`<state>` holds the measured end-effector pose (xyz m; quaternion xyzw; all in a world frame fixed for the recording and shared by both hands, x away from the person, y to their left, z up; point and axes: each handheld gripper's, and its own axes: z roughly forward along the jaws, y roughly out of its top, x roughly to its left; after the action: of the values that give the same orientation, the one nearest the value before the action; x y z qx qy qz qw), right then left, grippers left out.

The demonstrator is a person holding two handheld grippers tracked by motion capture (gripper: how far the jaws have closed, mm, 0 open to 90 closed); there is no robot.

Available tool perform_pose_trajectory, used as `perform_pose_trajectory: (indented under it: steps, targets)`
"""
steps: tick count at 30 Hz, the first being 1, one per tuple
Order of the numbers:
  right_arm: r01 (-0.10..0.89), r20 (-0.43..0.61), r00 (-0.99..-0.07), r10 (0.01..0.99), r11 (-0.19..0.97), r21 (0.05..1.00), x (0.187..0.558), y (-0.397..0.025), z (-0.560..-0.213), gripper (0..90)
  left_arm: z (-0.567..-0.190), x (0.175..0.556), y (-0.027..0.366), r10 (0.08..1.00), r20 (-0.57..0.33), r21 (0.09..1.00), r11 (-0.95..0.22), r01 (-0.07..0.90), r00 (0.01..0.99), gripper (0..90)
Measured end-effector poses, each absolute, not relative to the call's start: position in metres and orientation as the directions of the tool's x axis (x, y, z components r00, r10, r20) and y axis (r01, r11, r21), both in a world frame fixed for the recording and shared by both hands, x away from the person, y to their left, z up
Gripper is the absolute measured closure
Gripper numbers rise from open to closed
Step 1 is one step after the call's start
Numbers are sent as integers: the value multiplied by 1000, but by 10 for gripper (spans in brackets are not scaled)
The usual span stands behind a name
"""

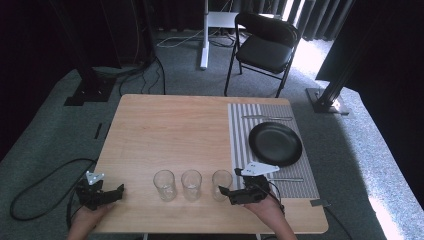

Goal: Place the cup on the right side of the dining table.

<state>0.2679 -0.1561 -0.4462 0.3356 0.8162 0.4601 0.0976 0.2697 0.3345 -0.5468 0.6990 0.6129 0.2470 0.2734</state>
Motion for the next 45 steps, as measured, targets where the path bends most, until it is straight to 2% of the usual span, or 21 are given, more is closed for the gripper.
perform_pose_trajectory:
  steps: [18,45]
  targets:
    - [424,141,-811,567,405,810,279,-112,-442,150,-547,270,335,992,11,685,-100,722,127,5]
    - [424,110,-834,541,499,756,290,-74,-441,155,-547,270,335,992,11,685,-100,721,127,5]
